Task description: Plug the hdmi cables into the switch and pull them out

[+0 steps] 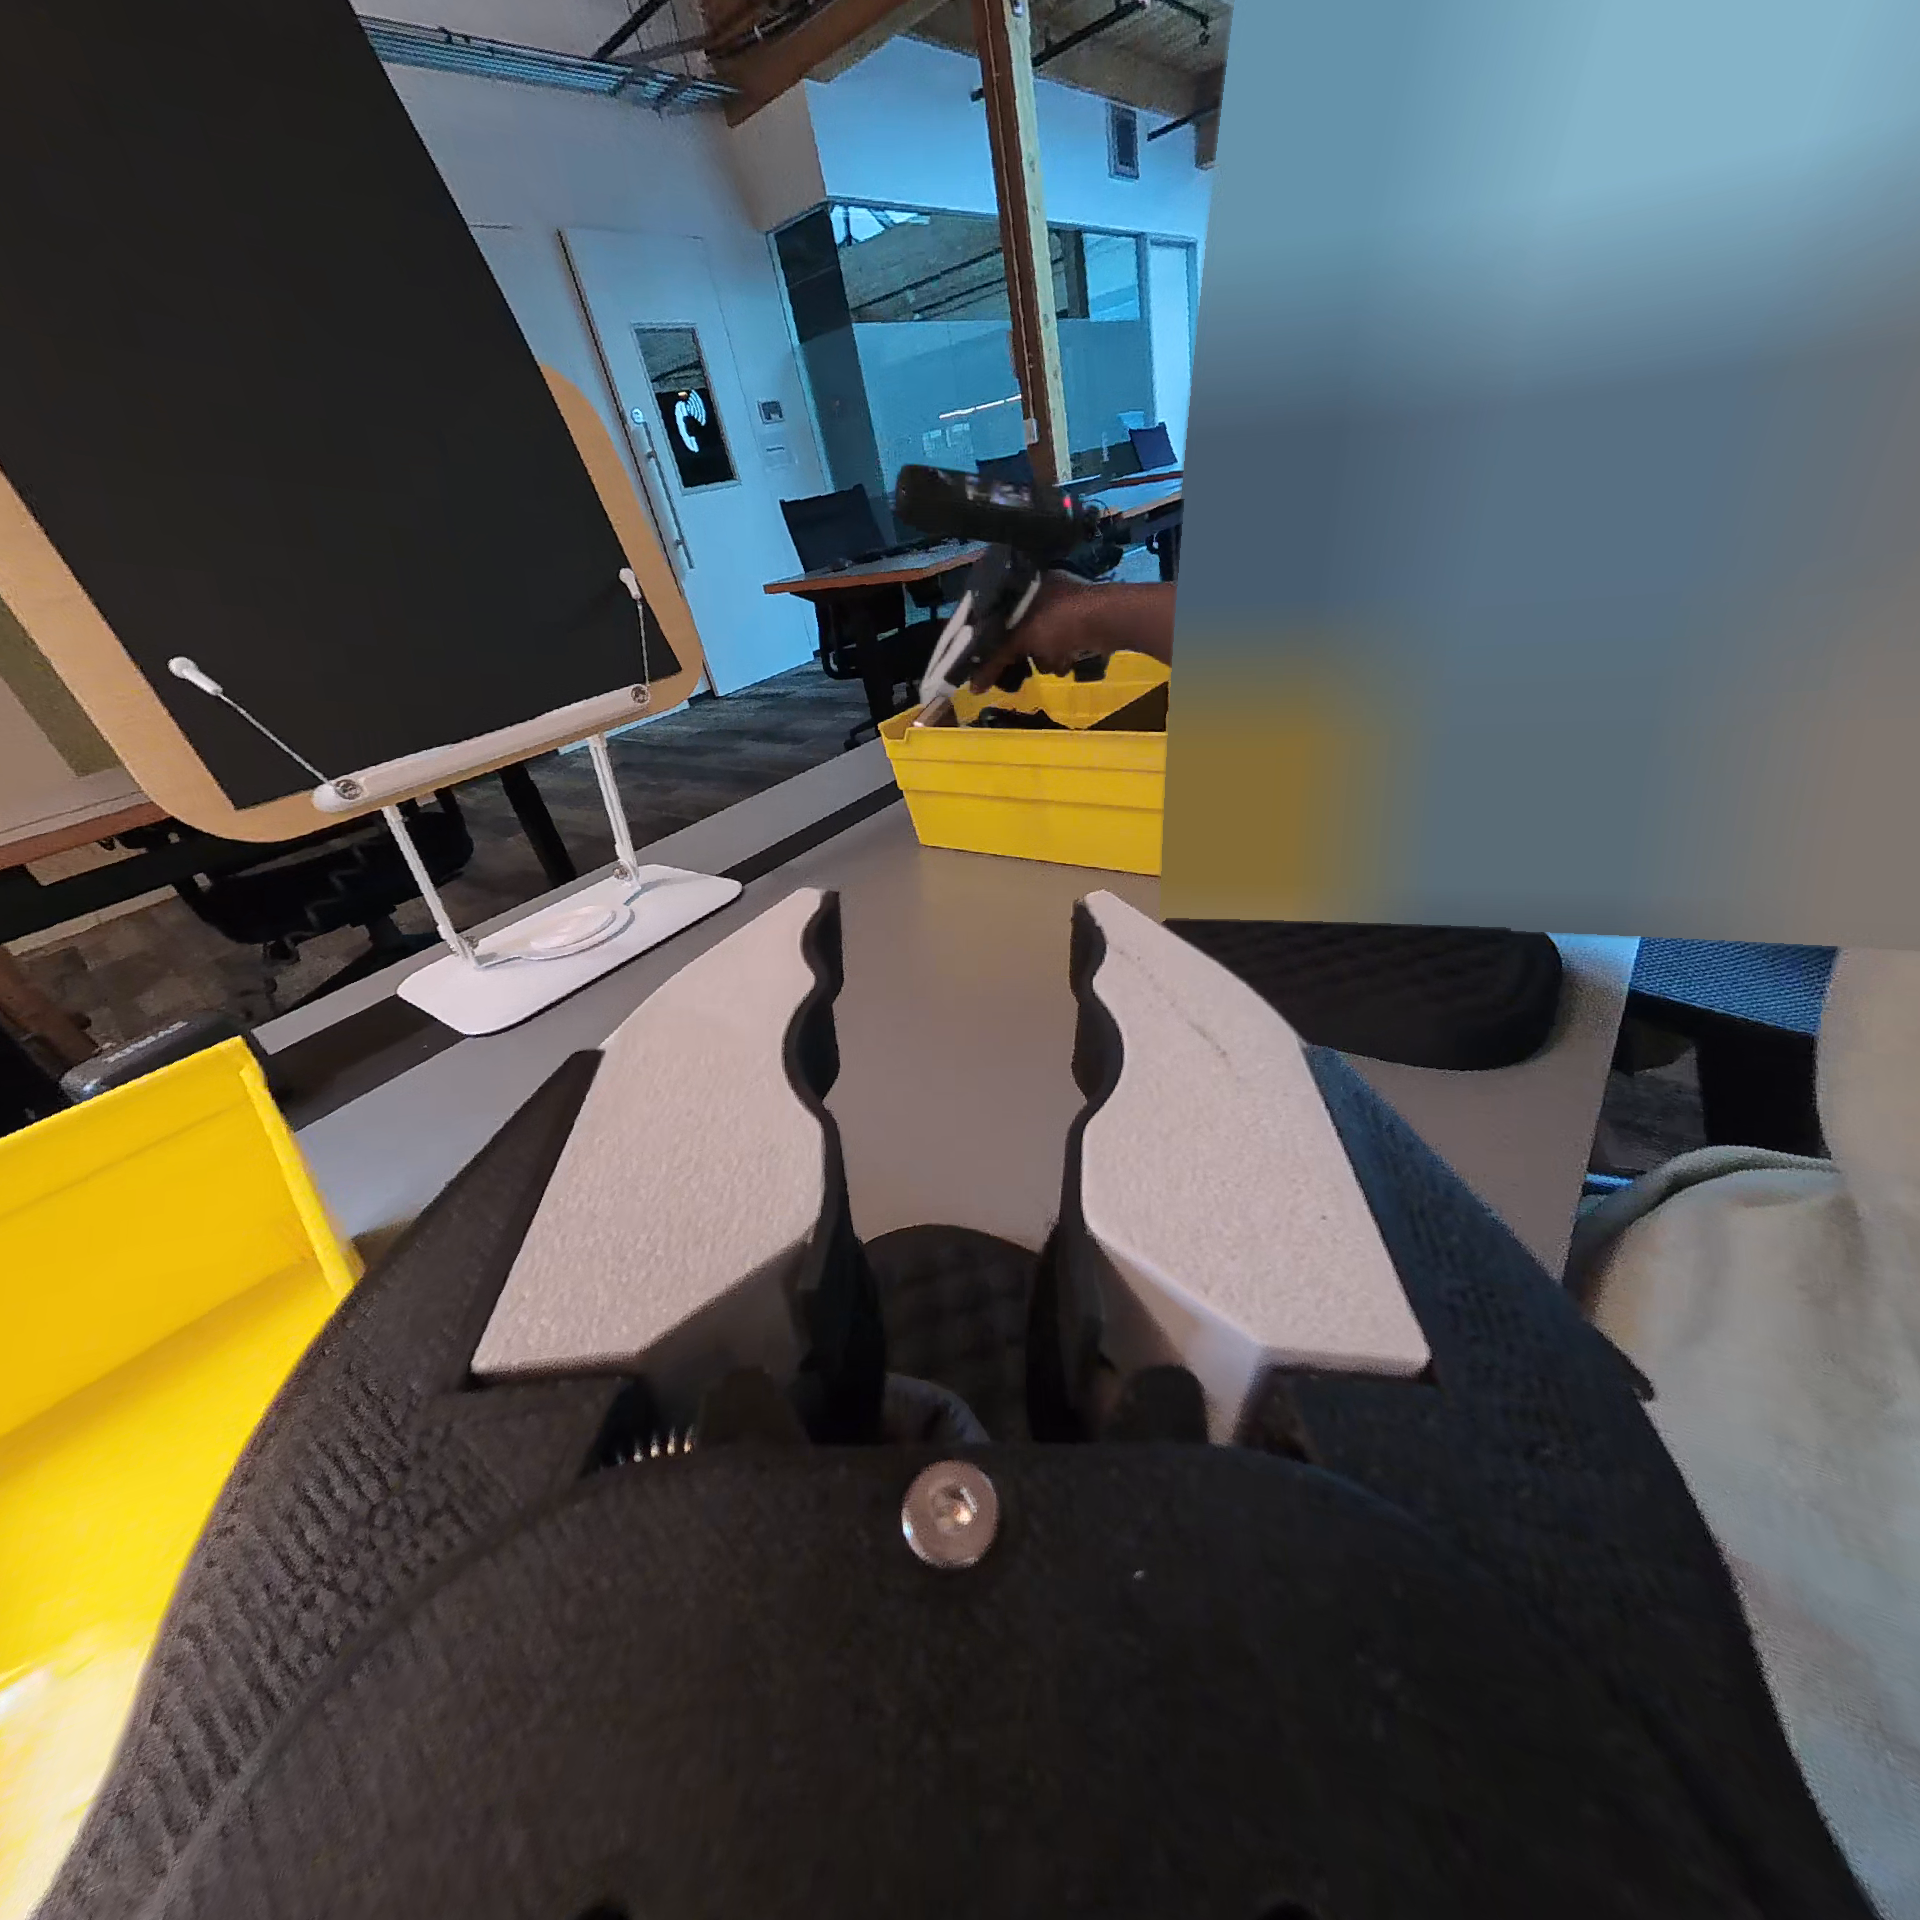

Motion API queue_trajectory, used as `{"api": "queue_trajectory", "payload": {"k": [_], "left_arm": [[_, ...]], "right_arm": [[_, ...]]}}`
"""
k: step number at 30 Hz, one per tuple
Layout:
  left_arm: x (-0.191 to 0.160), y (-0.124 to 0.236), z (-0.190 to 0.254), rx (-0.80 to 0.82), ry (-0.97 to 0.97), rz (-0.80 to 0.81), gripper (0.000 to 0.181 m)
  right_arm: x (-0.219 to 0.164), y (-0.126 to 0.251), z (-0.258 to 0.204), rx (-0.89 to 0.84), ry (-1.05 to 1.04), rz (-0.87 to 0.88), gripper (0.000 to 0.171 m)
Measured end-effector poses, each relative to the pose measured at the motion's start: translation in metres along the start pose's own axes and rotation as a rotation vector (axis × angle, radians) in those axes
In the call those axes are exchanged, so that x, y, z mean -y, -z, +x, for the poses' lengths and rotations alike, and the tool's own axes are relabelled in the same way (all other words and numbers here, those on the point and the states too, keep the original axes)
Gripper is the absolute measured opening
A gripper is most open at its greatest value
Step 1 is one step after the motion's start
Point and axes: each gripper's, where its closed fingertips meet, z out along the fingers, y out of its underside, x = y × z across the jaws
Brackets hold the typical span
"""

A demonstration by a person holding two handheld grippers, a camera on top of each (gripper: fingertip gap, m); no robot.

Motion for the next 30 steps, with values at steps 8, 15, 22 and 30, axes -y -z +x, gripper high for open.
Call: {"api": "queue_trajectory", "payload": {"k": [8, 15, 22, 30], "left_arm": [[-0.006, 0.009, -0.026, 0.149, -0.006, -0.040, 0.042], [-0.074, 0.073, -0.122, 0.718, -0.160, -0.474, 0.058], [-0.131, 0.042, -0.114, 0.540, 0.053, -0.537, 0.035], [-0.143, 0.004, -0.115, 0.680, 0.057, -0.579, 0.012]], "right_arm": [[0.005, 0.042, -0.010, -0.011, -0.027, 0.116, 0.013], [-0.008, 0.165, -0.121, 0.204, -0.116, 0.303, 0.053], [-0.081, 0.181, -0.190, 0.046, -0.124, 0.175, 0.064], [-0.086, 0.154, -0.179, -0.148, -0.196, 0.231, 0.012]]}}
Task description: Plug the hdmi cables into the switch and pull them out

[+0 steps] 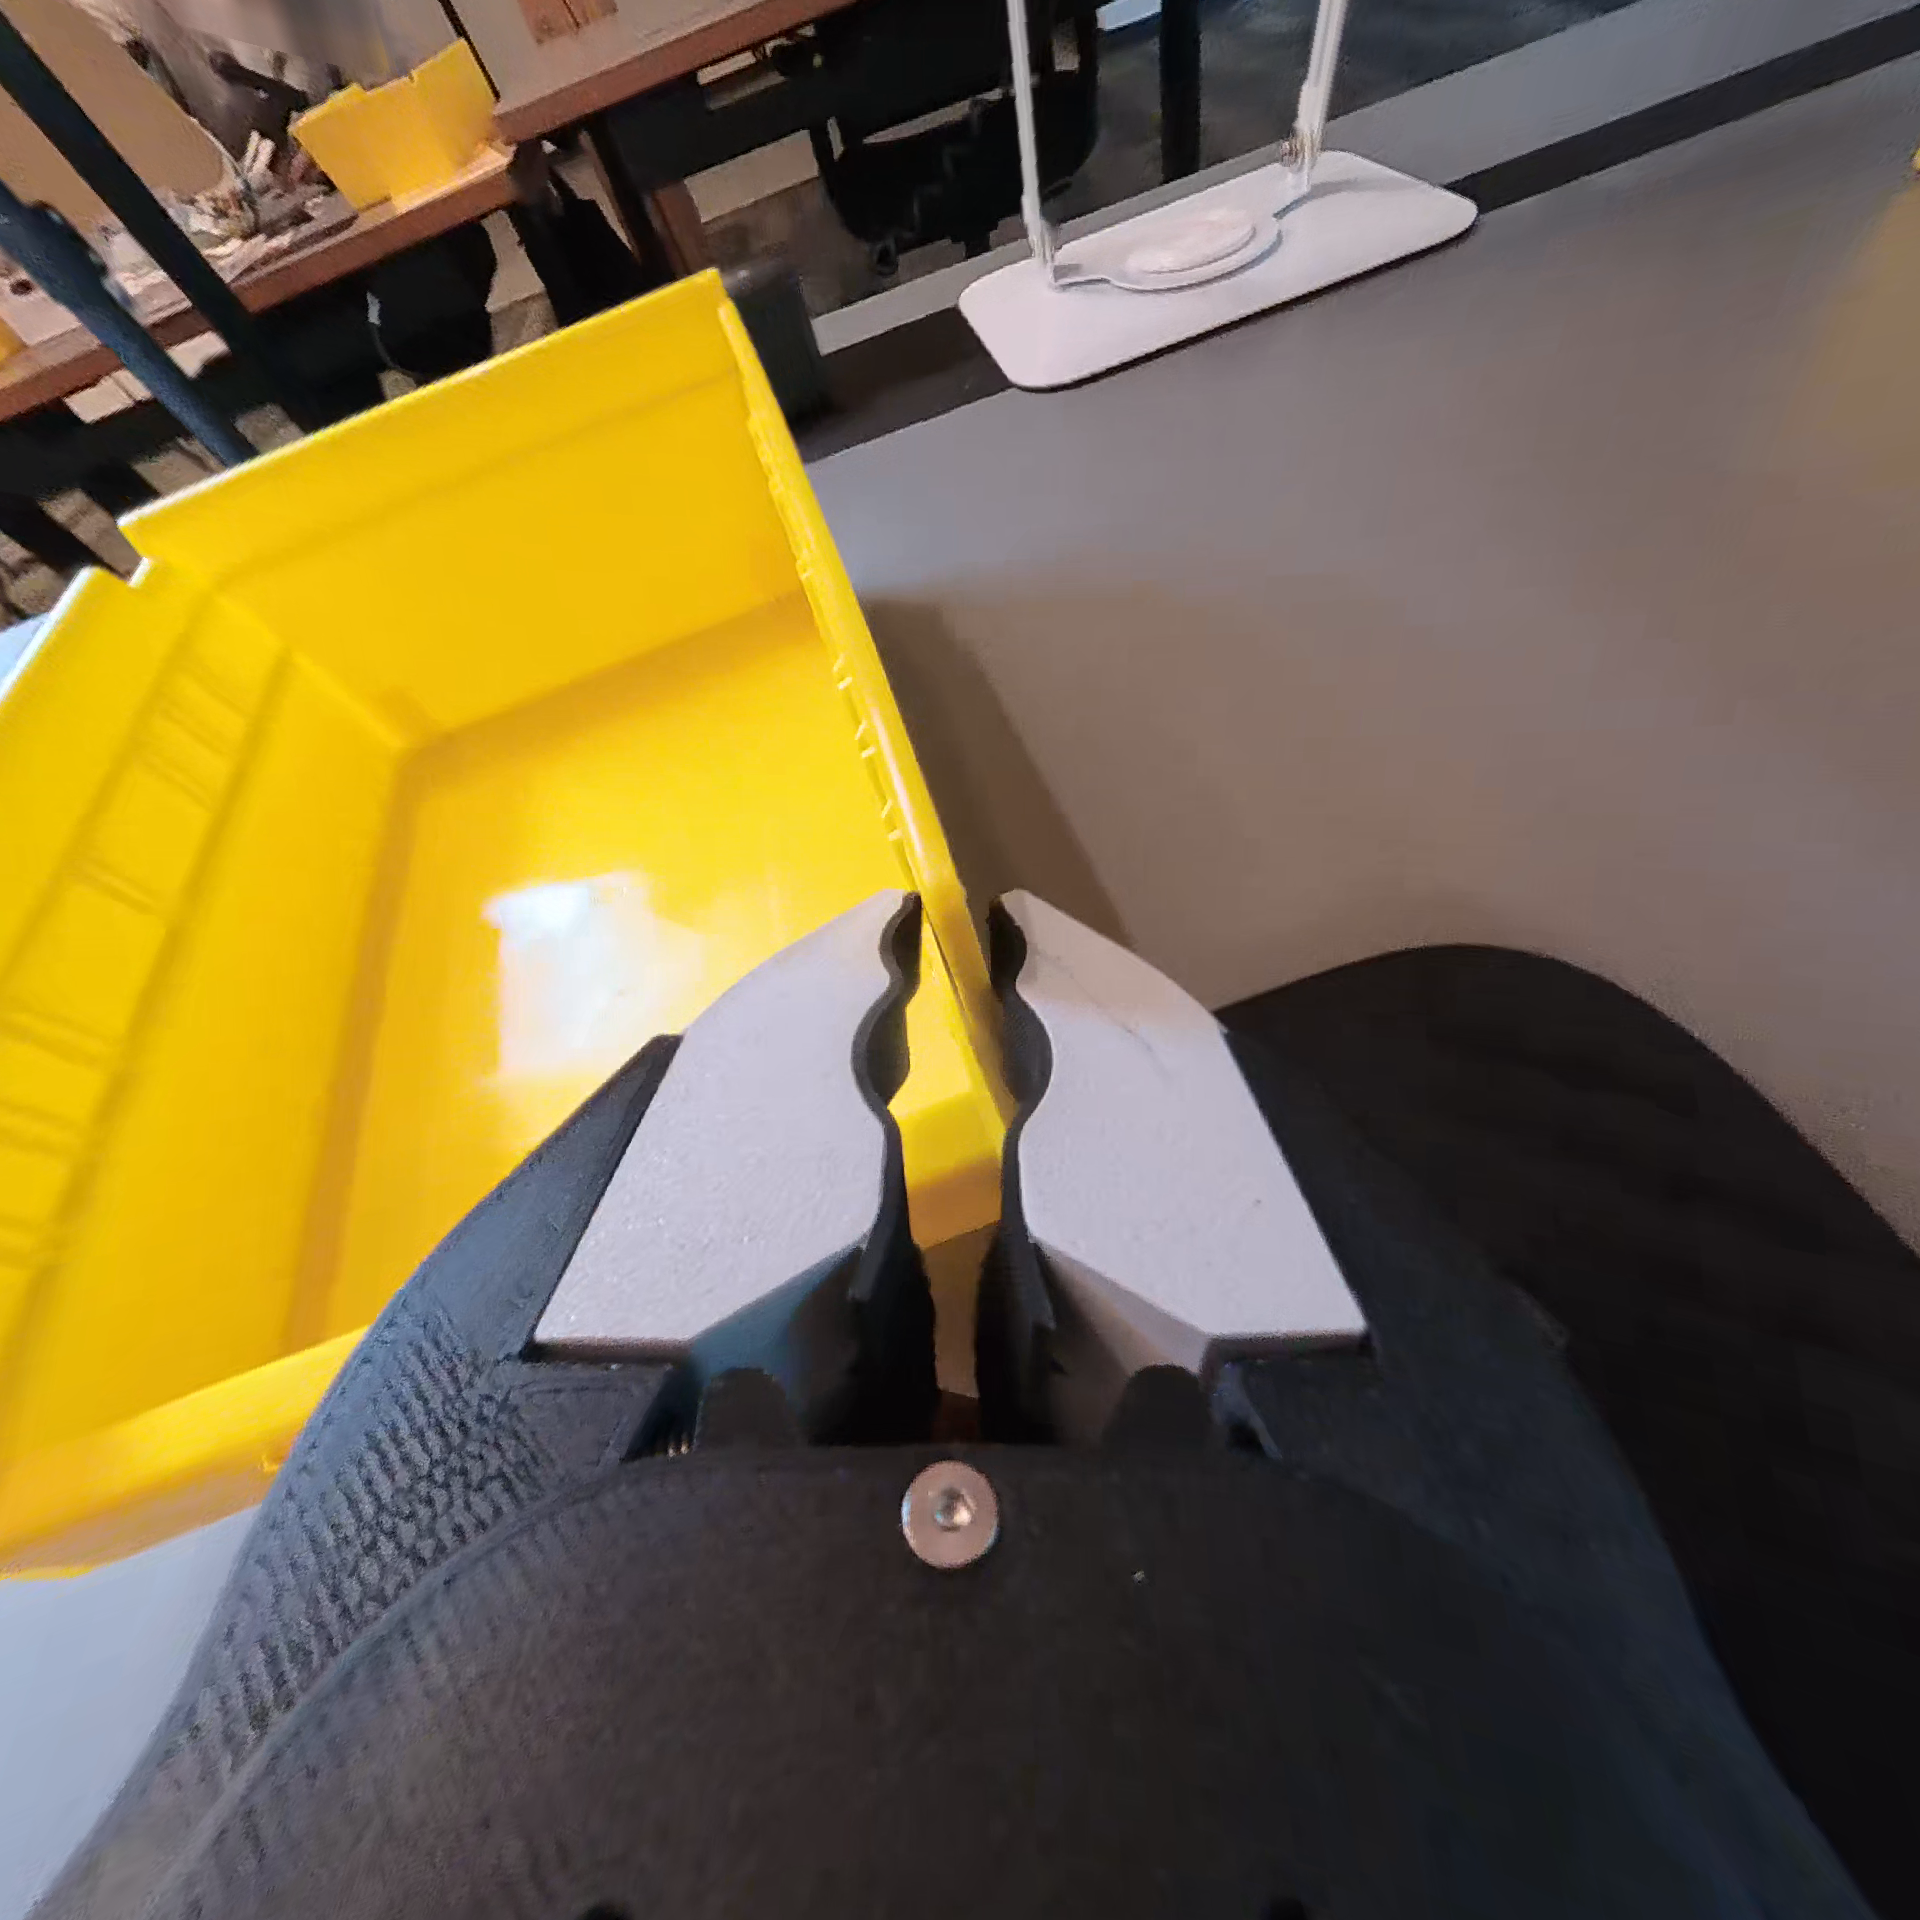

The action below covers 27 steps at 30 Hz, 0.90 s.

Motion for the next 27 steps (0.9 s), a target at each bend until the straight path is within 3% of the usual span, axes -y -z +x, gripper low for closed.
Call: {"api": "queue_trajectory", "payload": {"k": [10, 18, 19, 21, 24, 25, 26, 27], "left_arm": [[0.000, -0.004, -0.011, 0.072, -0.088, 0.045, 0.008], [0.001, -0.007, -0.014, -0.010, -0.045, 0.100, 0.008], [0.001, -0.008, -0.015, -0.006, -0.058, 0.089, 0.008], [0.002, -0.009, -0.015, -0.008, -0.063, 0.079, 0.009], [0.005, -0.015, -0.010, -0.024, -0.055, 0.071, 0.035], [0.005, -0.018, -0.008, -0.025, -0.073, 0.055, 0.035], [0.005, -0.021, -0.010, -0.002, -0.101, 0.029, 0.030], [0.005, -0.024, -0.018, 0.054, -0.142, 0.007, 0.013]], "right_arm": [[0.003, -0.007, 0.003, -0.050, -0.029, 0.043, 0.010], [0.005, -0.013, 0.001, 0.019, -0.047, 0.027, 0.013], [0.004, -0.013, 0.001, 0.034, -0.035, -0.008, 0.015], [0.001, -0.013, 0.004, 0.015, -0.004, -0.061, 0.035], [0.000, -0.017, 0.001, 0.007, 0.011, -0.080, 0.043], [-0.006, -0.021, -0.002, 0.020, 0.015, -0.123, 0.045], [-0.013, -0.027, -0.003, 0.031, 0.033, -0.182, 0.039], [-0.018, -0.033, -0.004, 0.033, 0.066, -0.218, 0.022]]}}
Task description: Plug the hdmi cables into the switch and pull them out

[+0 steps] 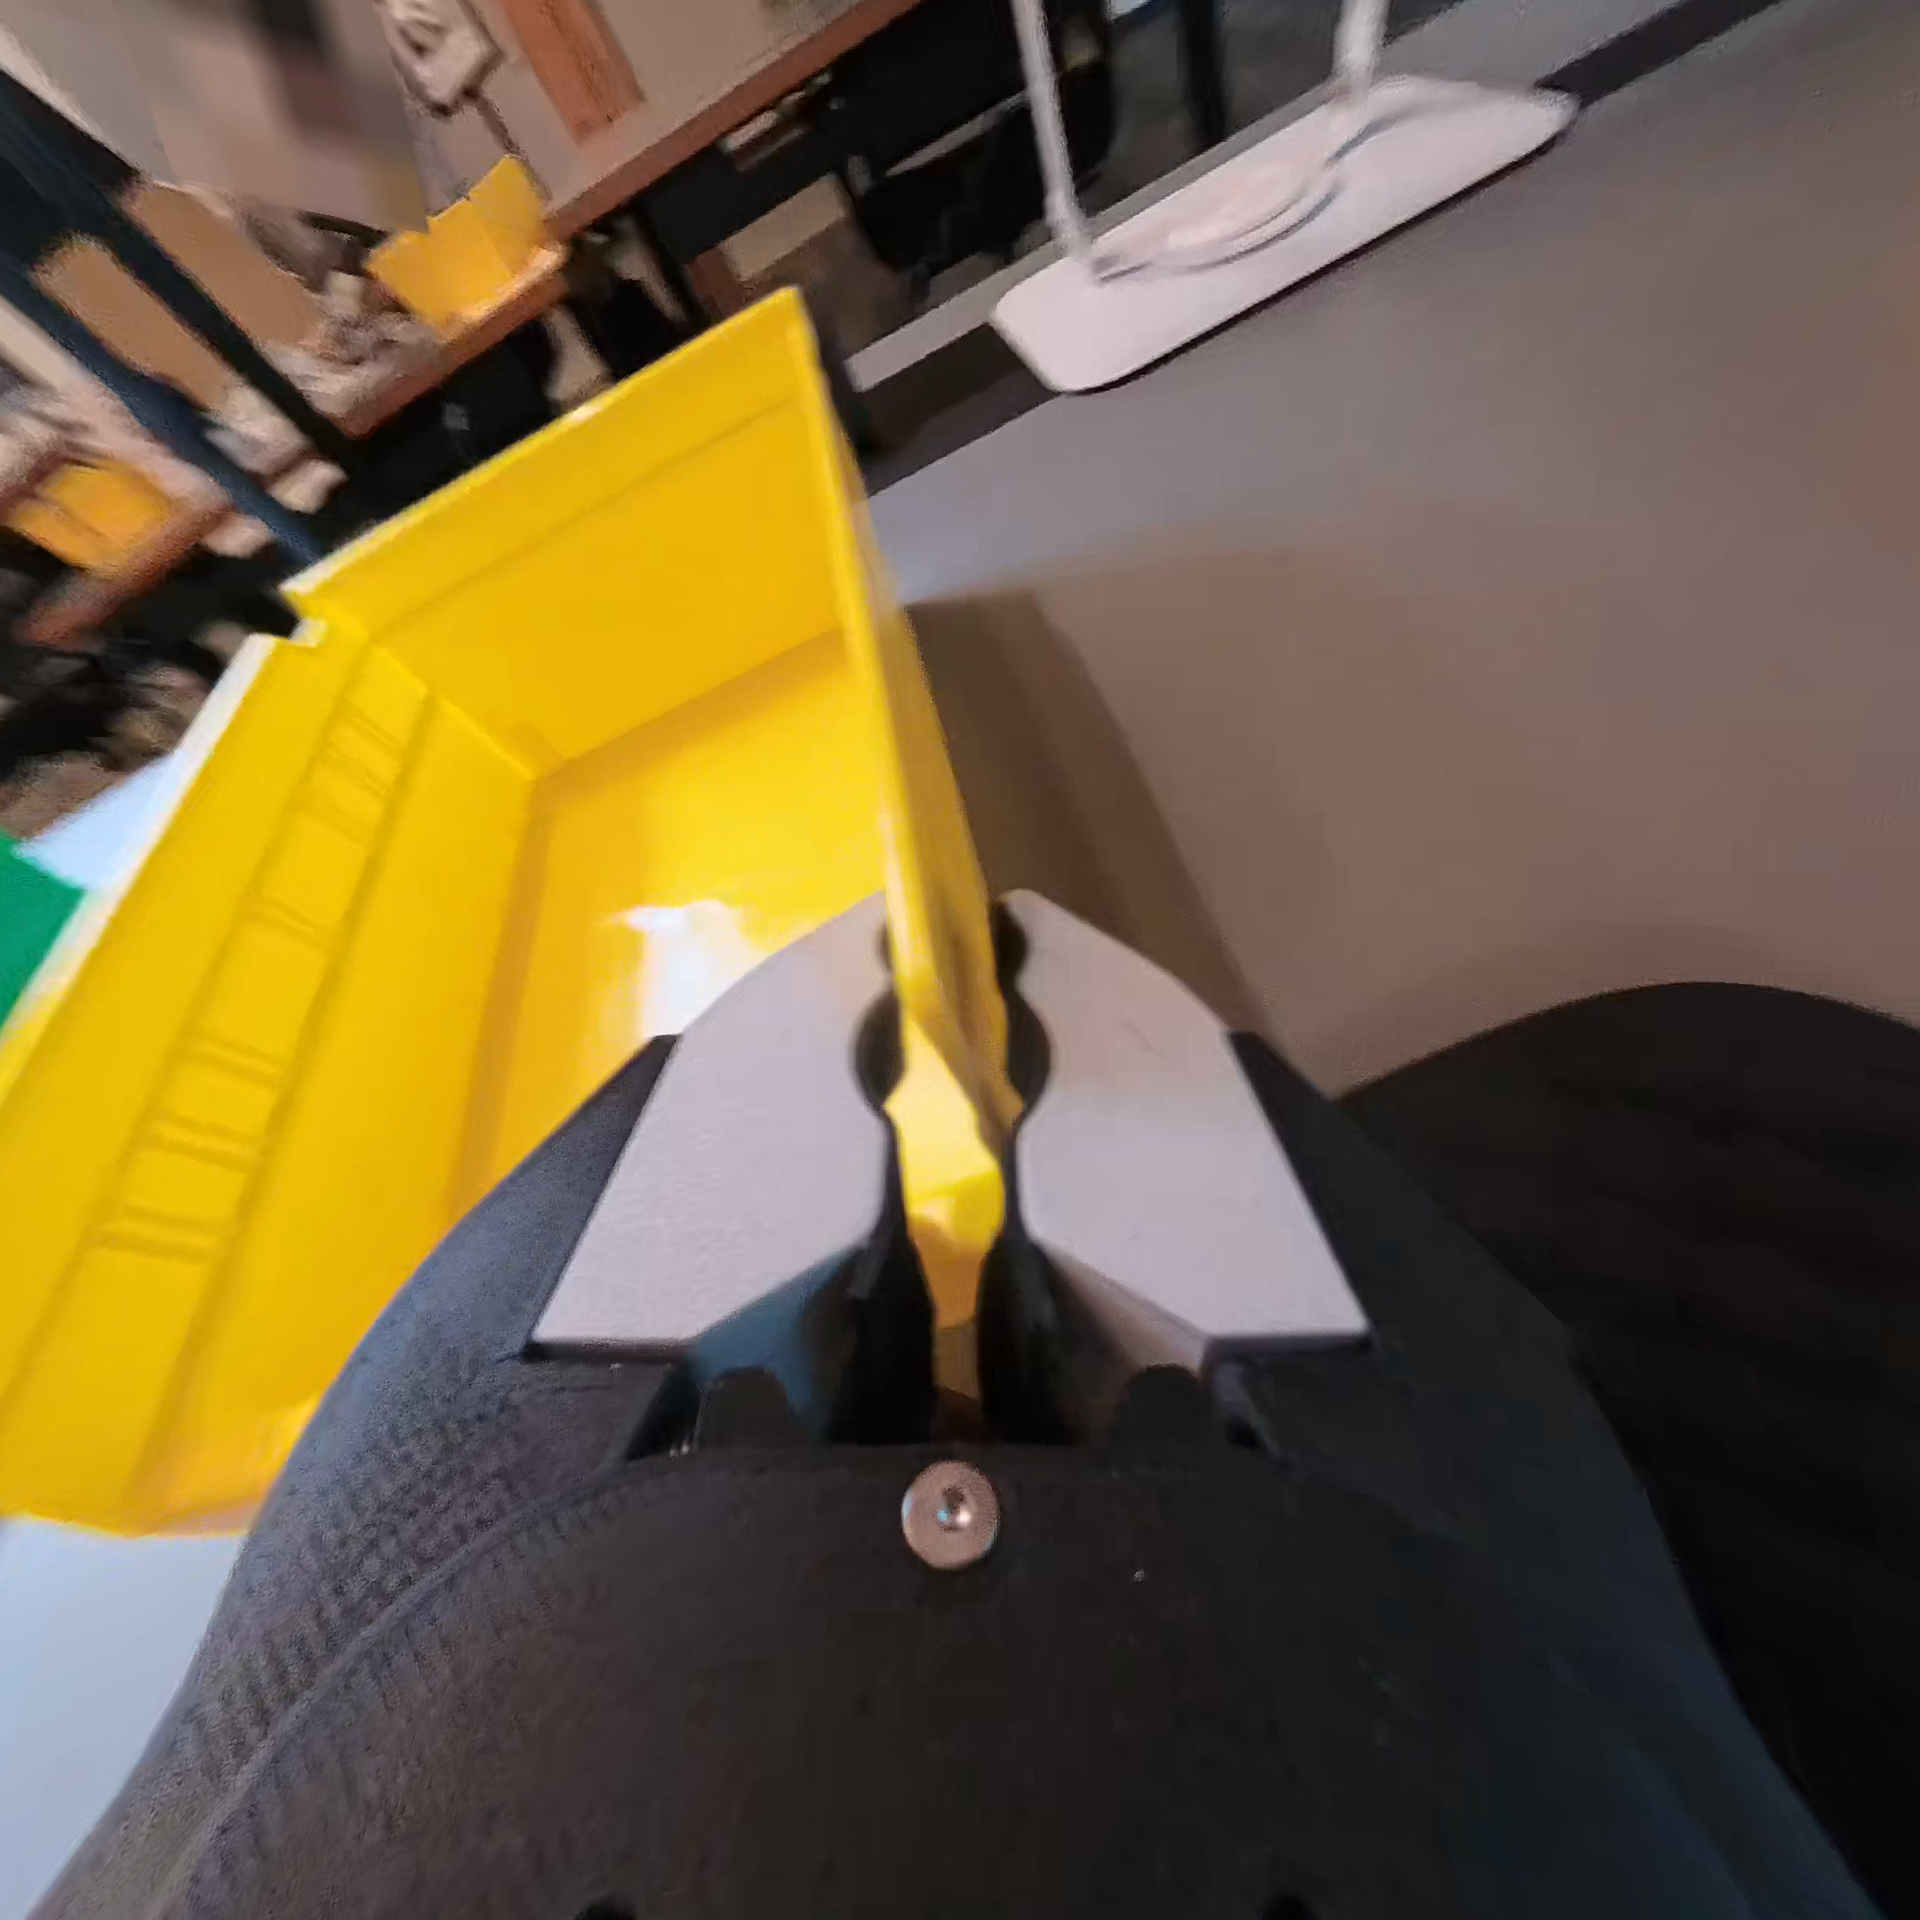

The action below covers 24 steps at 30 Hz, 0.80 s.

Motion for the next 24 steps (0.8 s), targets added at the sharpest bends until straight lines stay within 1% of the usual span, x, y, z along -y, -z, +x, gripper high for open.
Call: {"api": "queue_trajectory", "payload": {"k": [1, 2, 5, 9, 10, 11, 12, 13, 14, 15, 16, 17, 19, 21, 22, 24], "left_arm": [[0.001, -0.002, -0.003, 0.020, -0.050, -0.011, 0.009], [0.001, -0.004, -0.002, 0.017, -0.060, -0.027, 0.009], [0.005, -0.008, 0.002, 0.026, -0.033, -0.027, 0.008], [0.006, -0.008, 0.005, 0.011, -0.021, -0.015, 0.008], [0.005, -0.006, 0.007, -0.004, -0.012, -0.019, 0.019], [0.006, -0.002, 0.010, -0.013, 0.014, -0.020, 0.046], [0.010, 0.004, 0.013, -0.023, 0.047, -0.011, 0.064], [0.016, 0.011, 0.018, -0.037, 0.081, 0.016, 0.075], [0.024, 0.019, 0.021, -0.043, 0.116, 0.054, 0.081], [0.031, 0.026, 0.023, -0.036, 0.148, 0.093, 0.086], [0.038, 0.033, 0.025, -0.027, 0.170, 0.124, 0.092], [0.042, 0.038, 0.026, -0.016, 0.184, 0.141, 0.098], [0.047, 0.044, 0.024, 0.024, 0.204, 0.137, 0.113], [0.048, 0.049, 0.016, 0.085, 0.204, 0.095, 0.124], [0.050, 0.052, 0.010, 0.123, 0.202, 0.083, 0.127], [0.058, 0.059, -0.001, 0.180, 0.204, 0.076, 0.128]], "right_arm": [[0.000, -0.003, 0.002, -0.012, 0.041, -0.015, 0.018], [0.001, -0.004, 0.001, -0.010, 0.060, -0.035, 0.018], [0.001, -0.006, 0.002, -0.026, 0.092, -0.071, 0.017], [0.001, -0.005, 0.002, -0.036, 0.024, -0.026, 0.015], [0.001, -0.004, 0.002, -0.032, -0.014, -0.001, 0.015], [0.002, -0.001, 0.001, -0.021, -0.059, 0.036, 0.020], [0.007, 0.005, -0.001, -0.007, -0.117, 0.096, 0.033], [0.014, 0.014, -0.001, -0.001, -0.173, 0.170, 0.039], [0.020, 0.024, 0.002, -0.010, -0.220, 0.244, 0.044], [0.024, 0.035, 0.007, -0.037, -0.256, 0.306, 0.055], [0.027, 0.045, 0.013, -0.074, -0.284, 0.350, 0.071], [0.028, 0.053, 0.019, -0.104, -0.301, 0.369, 0.082], [0.024, 0.065, 0.031, -0.163, -0.336, 0.363, 0.109], [0.017, 0.074, 0.043, -0.220, -0.358, 0.332, 0.125], [0.014, 0.078, 0.048, -0.245, -0.361, 0.314, 0.130], [0.010, 0.083, 0.055, -0.266, -0.352, 0.276, 0.134]]}}
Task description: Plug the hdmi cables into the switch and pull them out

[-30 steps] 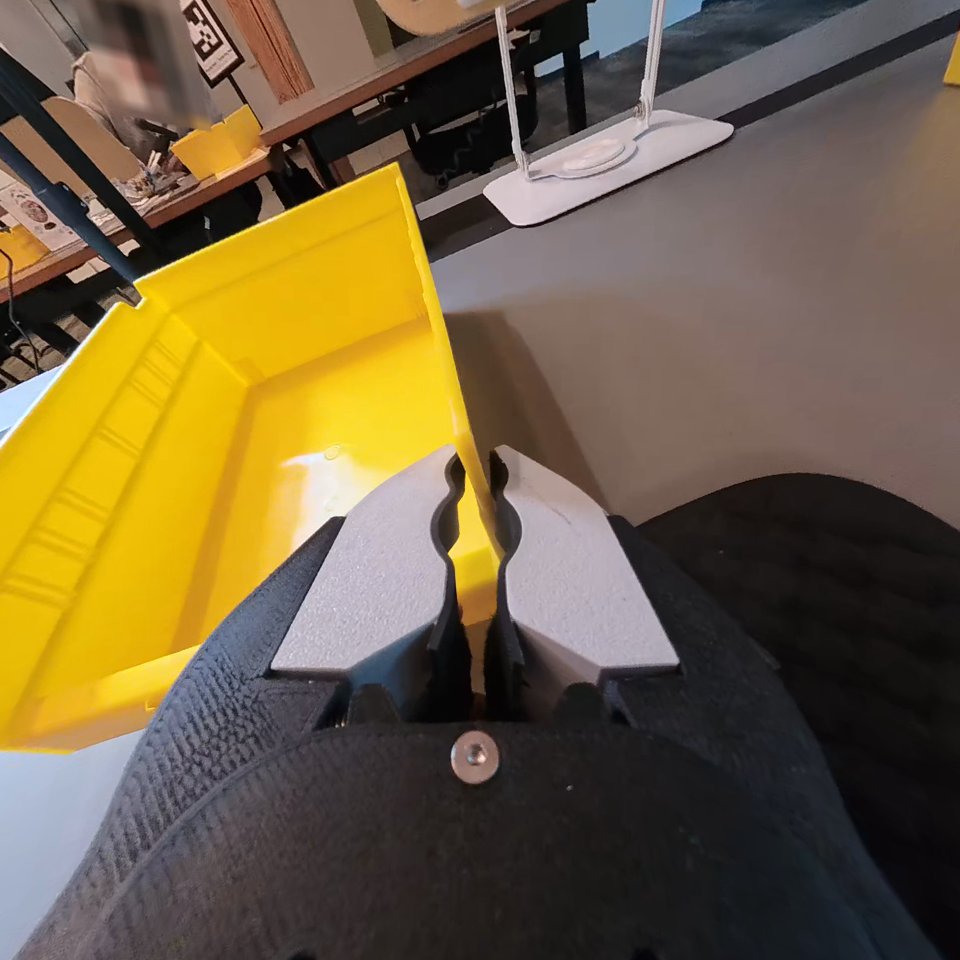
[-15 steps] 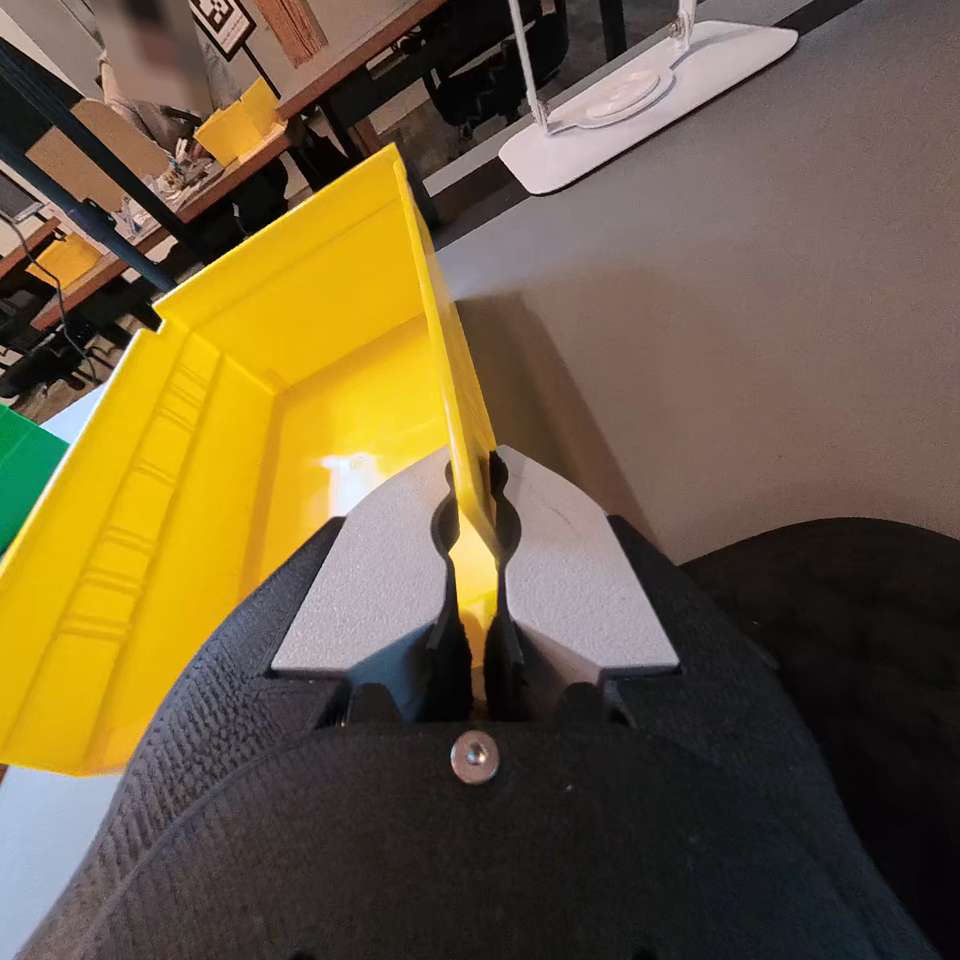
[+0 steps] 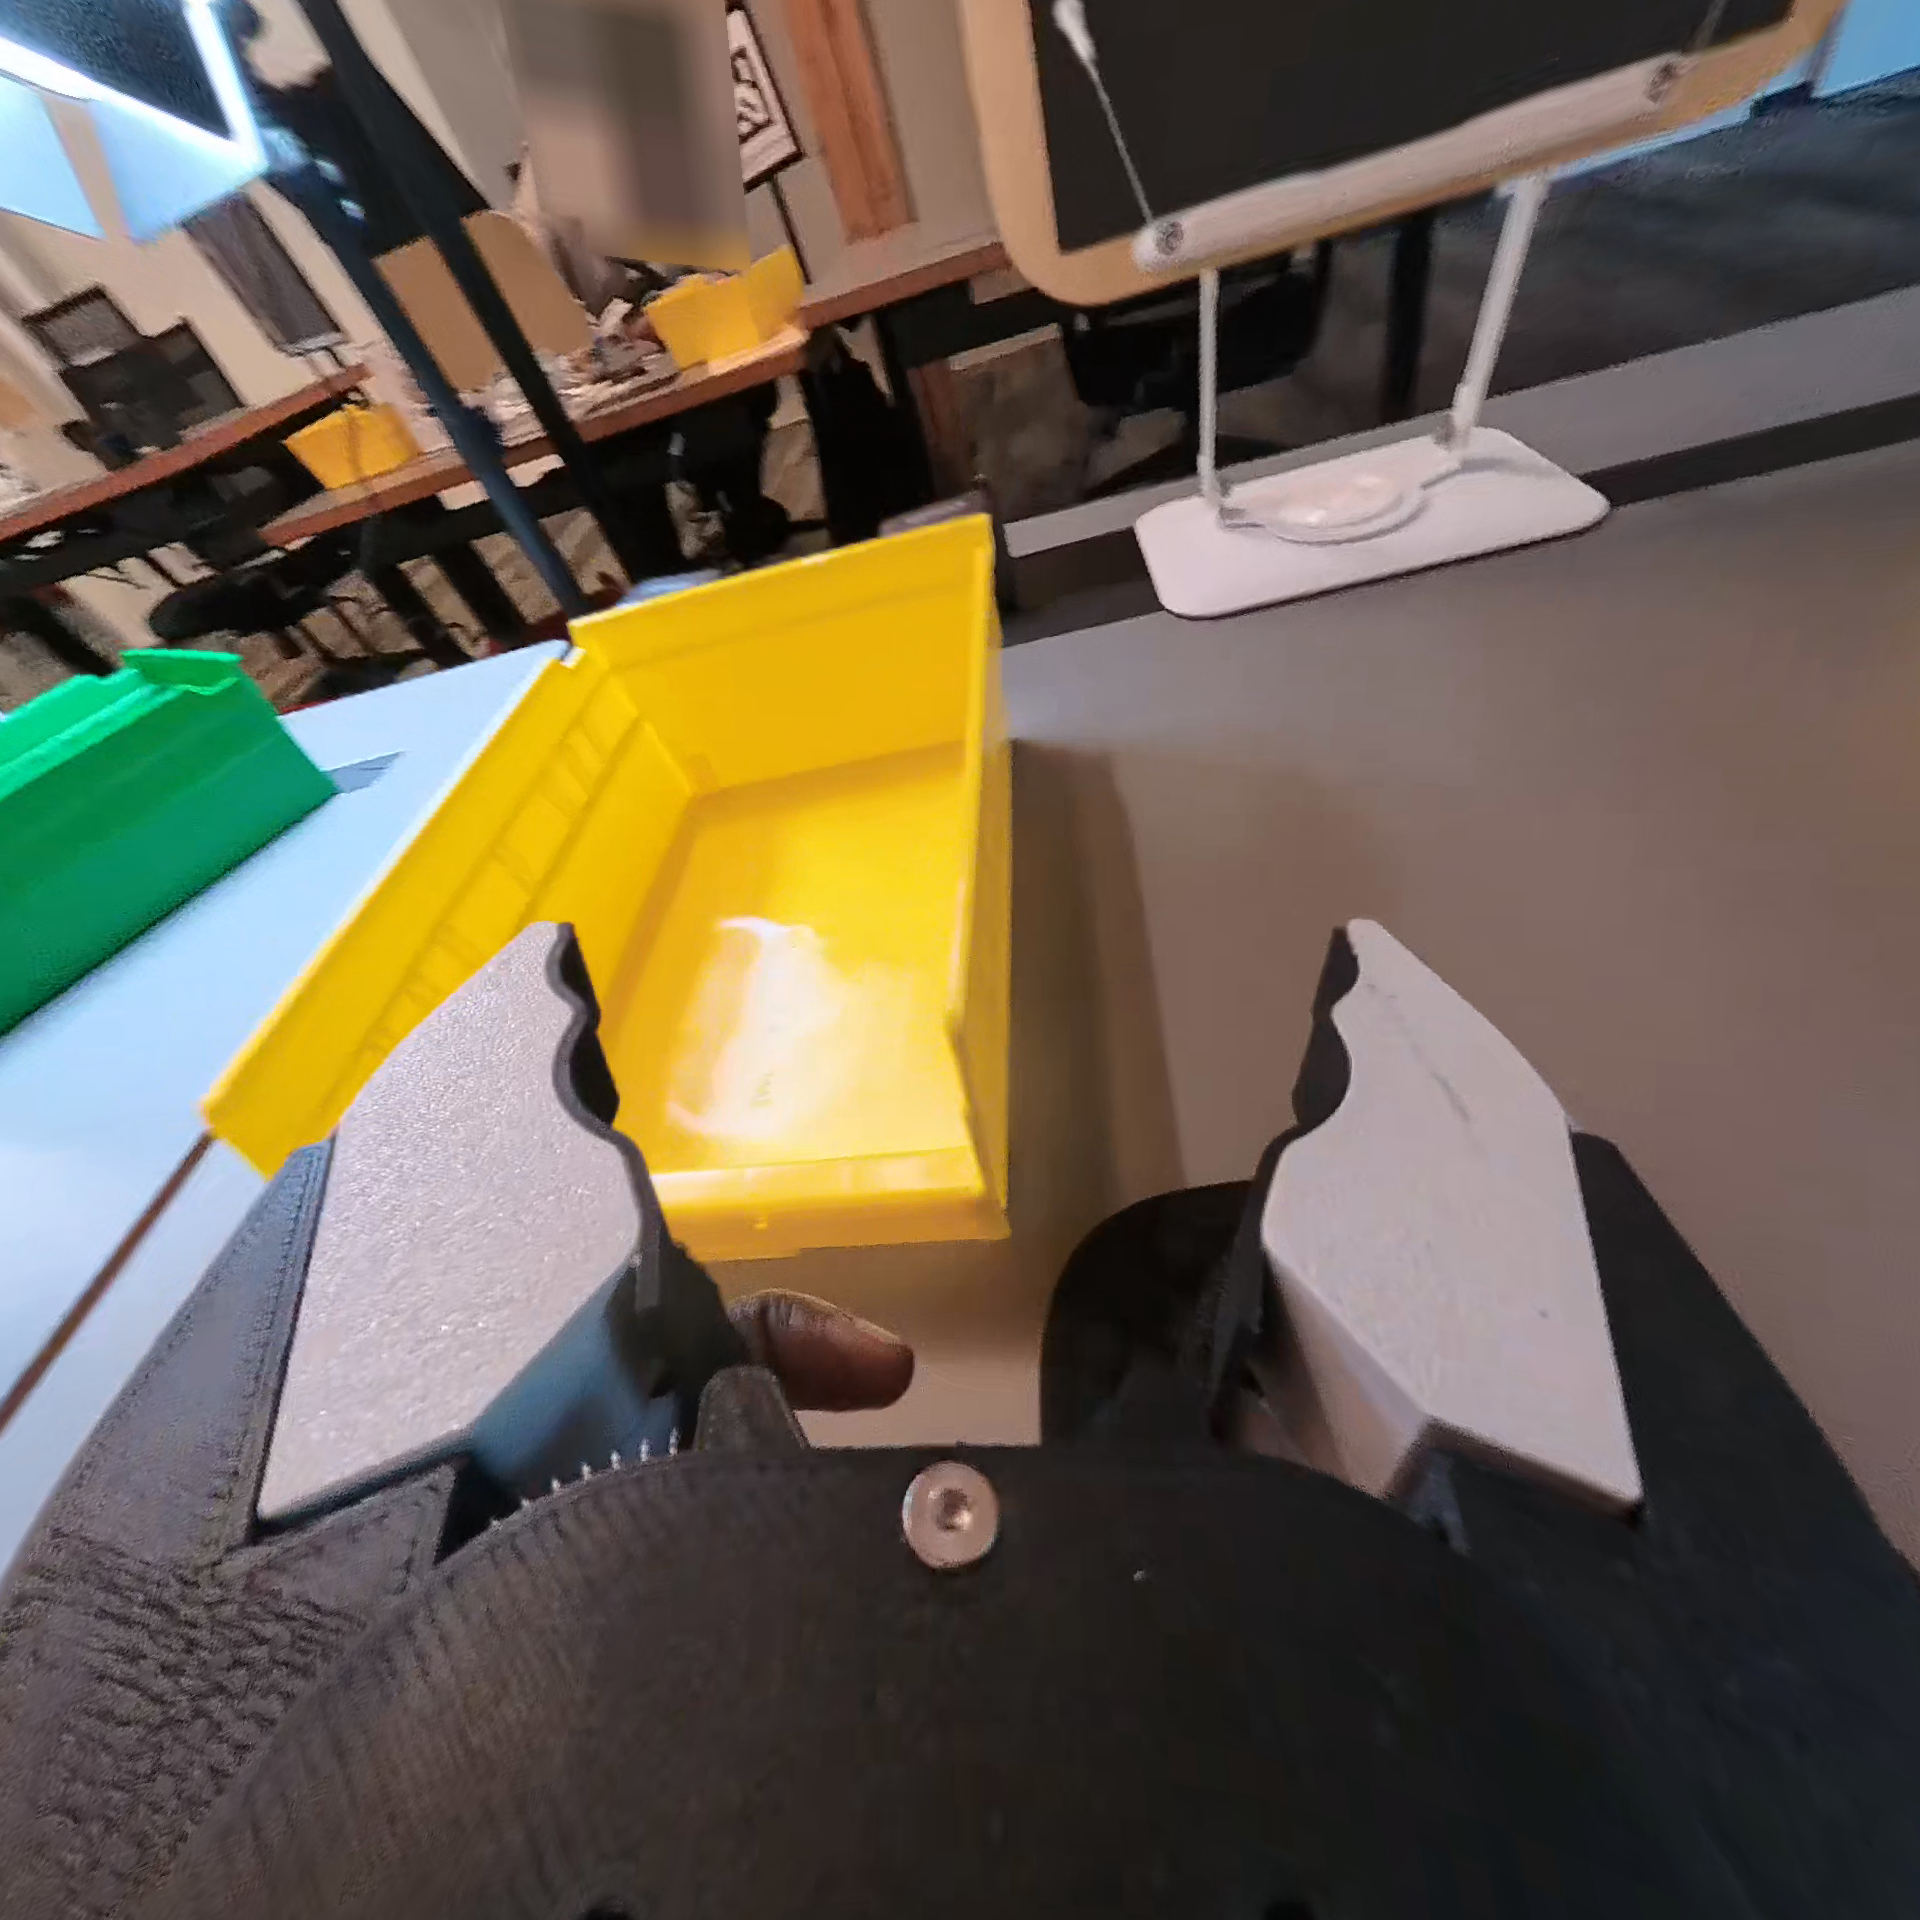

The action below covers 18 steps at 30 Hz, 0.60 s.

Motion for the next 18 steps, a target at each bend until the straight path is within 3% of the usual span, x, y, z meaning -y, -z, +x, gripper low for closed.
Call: {"api": "queue_trajectory", "payload": {"k": [7, 18], "left_arm": [[0.027, 0.015, -0.013, 0.040, 0.020, 0.021, 0.128], [0.026, 0.018, -0.007, 0.034, -0.002, 0.003, 0.127]], "right_arm": [[0.012, 0.010, 0.012, -0.019, -0.006, -0.004, 0.135], [0.020, 0.018, -0.001, 0.006, 0.016, 0.011, 0.132]]}}
